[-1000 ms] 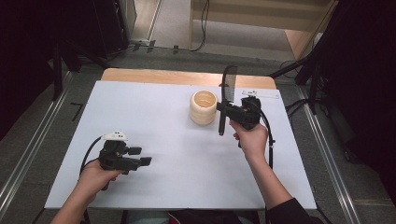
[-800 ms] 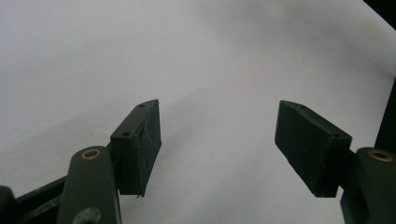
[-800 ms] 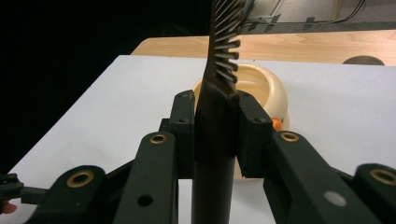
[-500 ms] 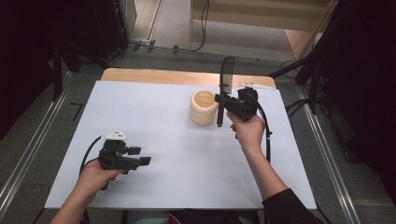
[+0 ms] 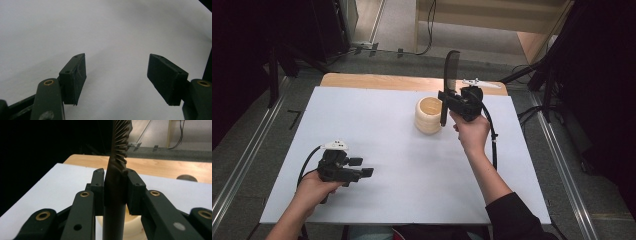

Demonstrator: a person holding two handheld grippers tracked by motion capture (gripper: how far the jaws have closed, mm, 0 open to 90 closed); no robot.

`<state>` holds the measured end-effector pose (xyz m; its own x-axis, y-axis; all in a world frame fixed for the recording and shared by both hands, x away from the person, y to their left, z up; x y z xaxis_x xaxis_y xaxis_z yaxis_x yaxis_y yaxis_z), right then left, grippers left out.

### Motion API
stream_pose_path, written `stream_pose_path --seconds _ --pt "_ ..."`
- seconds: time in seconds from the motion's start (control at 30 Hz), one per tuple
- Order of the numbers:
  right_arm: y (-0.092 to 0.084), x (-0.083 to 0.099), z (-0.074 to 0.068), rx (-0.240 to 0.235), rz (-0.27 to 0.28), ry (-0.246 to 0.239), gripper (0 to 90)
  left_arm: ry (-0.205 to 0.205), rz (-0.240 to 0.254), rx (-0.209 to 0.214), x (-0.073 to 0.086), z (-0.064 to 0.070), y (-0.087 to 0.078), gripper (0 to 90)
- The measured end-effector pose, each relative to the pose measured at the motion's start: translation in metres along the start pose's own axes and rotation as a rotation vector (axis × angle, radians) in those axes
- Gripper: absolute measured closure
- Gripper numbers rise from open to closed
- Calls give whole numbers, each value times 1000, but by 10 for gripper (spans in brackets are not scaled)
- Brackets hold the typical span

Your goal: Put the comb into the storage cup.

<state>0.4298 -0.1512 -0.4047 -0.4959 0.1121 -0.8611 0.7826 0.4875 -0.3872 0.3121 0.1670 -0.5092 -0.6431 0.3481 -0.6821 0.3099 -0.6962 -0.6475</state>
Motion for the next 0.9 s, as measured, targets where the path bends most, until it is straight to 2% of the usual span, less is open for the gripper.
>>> stream_pose_path --seconds 0.2,0.6,0.73,0.9 --pt "7 -9 -2 18 51 -29 698 0 -3 1 0 0 0 322" --pt "29 -19 3 48 36 -42 698 -2 -1 0 0 -1 0 322" --pt "33 -22 5 44 43 -25 698 -3 -2 1 0 -1 0 322" --pt "39 -26 6 52 49 -28 698 -1 -3 1 0 -1 0 322"
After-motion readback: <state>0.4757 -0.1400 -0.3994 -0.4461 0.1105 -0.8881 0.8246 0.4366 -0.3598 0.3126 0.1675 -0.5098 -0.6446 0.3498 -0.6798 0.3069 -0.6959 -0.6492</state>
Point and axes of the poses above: each handheld gripper's, and its own axes: y roughly forward along the jaws, x roughly out of its underside, z roughly to its right, the point moved 6 cm from there along y, roughly forward along the jaws, and after that the axes turned 3 degrees about z, right-handed, at the moved point
